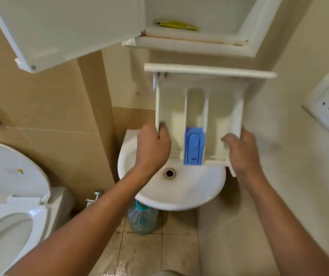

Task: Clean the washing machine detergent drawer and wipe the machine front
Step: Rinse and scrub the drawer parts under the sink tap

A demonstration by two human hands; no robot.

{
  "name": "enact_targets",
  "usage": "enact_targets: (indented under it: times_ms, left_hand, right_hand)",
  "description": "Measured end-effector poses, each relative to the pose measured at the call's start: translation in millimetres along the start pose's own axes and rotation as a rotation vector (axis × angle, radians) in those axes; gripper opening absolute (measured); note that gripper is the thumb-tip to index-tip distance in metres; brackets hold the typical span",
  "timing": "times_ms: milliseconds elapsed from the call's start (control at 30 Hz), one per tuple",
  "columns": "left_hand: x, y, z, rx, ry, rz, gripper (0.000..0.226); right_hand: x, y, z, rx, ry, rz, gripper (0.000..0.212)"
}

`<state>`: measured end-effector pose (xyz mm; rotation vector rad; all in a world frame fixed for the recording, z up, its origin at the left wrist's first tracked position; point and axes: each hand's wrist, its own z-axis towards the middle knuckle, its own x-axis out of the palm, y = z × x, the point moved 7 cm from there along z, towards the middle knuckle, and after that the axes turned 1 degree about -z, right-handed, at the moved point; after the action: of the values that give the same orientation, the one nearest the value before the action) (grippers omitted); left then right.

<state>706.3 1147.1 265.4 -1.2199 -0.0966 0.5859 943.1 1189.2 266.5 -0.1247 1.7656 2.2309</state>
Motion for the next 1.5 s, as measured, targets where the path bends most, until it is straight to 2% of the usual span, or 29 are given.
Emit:
enact_targets:
  times_ms: [67,100,133,167,200,267,300,333,400,600,667,733,800,867,933,967,1000,1067,1100,1167,1200,1267,1367,1500]
  left_hand:
    - [-8,-30,-2,0.241,-0.091,-0.015,0.030]
    - [-9,-28,-7,0.294,-0.110,0.009,0.028]
    - [-6,-13,-14,0.274,-0.109,0.068,0.024]
    - [2,11,-20,0.163,-0.058,0.167,0.020]
    - [11,47,-29,-0.045,0.068,0.294,0.015]
    - [25,133,-69,-0.570,0.403,0.509,0.015]
    - [25,159,-93,-0.713,0.495,0.528,0.017]
    - [25,177,-108,-0.756,0.490,0.487,0.019]
    - [24,190,-116,-0.761,0.400,0.406,0.019]
    - [26,185,-97,-0.639,0.332,0.340,0.021]
    - [26,178,-91,-0.557,0.329,0.343,0.023]
    - [20,170,-78,-0.454,0.320,0.415,0.024]
    - [15,157,-60,-0.336,0.304,0.534,0.024]
    - [13,142,-45,-0.227,0.323,0.637,0.025]
    - [15,129,-31,-0.149,0.378,0.733,0.026]
    - [17,123,-25,-0.116,0.408,0.787,0.026]
    - [20,116,-20,-0.088,0.437,0.839,0.024]
    - [25,103,-12,-0.024,0.481,0.903,0.021]
    - [28,97,-9,0.000,0.499,0.914,0.021]
    - [28,89,-2,0.005,0.542,0.915,0.023]
    - [27,88,0,-0.010,0.562,0.914,0.024]
    - [22,90,3,-0.052,0.590,0.935,0.024]
    - [11,100,-1,-0.155,0.592,0.994,0.030]
    - [-5,106,-11,-0.253,0.468,1.077,0.032]
  right_hand:
    - [-10,14,-7,-0.164,-0.158,0.068,0.019]
    - [-6,6,-17,-0.173,-0.208,0.097,0.019]
    - [0,-16,-28,-0.101,-0.245,0.091,0.019]
    - [8,-46,-39,0.066,-0.238,0.044,0.017]
    - [21,-81,-52,0.312,-0.115,-0.007,0.014]
    - [48,-149,-94,0.806,0.284,-0.133,0.013]
    - [51,-170,-115,0.926,0.412,-0.206,0.013]
    - [50,-186,-124,0.955,0.443,-0.255,0.017]
    - [50,-198,-127,0.952,0.407,-0.247,0.026]
    - [51,-183,-103,0.772,0.424,-0.249,0.023]
    - [48,-171,-89,0.617,0.473,-0.377,0.022]
    - [37,-152,-68,0.396,0.423,-0.591,0.014]
    - [19,-121,-42,0.152,0.268,-0.652,0.025]
    - [12,-89,-17,-0.080,0.186,-0.567,0.030]
    - [17,-65,8,-0.245,0.230,-0.565,0.043]
    - [24,-60,21,-0.281,0.301,-0.612,0.056]
    - [34,-60,32,-0.256,0.412,-0.666,0.072]
    - [53,-71,44,-0.093,0.687,-0.693,0.095]
    - [61,-78,44,-0.010,0.821,-0.655,0.095]
    - [72,-90,37,0.127,1.018,-0.490,0.071]
    - [74,-95,33,0.167,1.062,-0.398,0.059]
    - [78,-107,26,0.196,1.058,-0.277,0.044]
    - [87,-120,10,0.212,1.002,-0.217,0.033]
    - [100,-133,-16,0.308,0.908,-0.179,0.022]
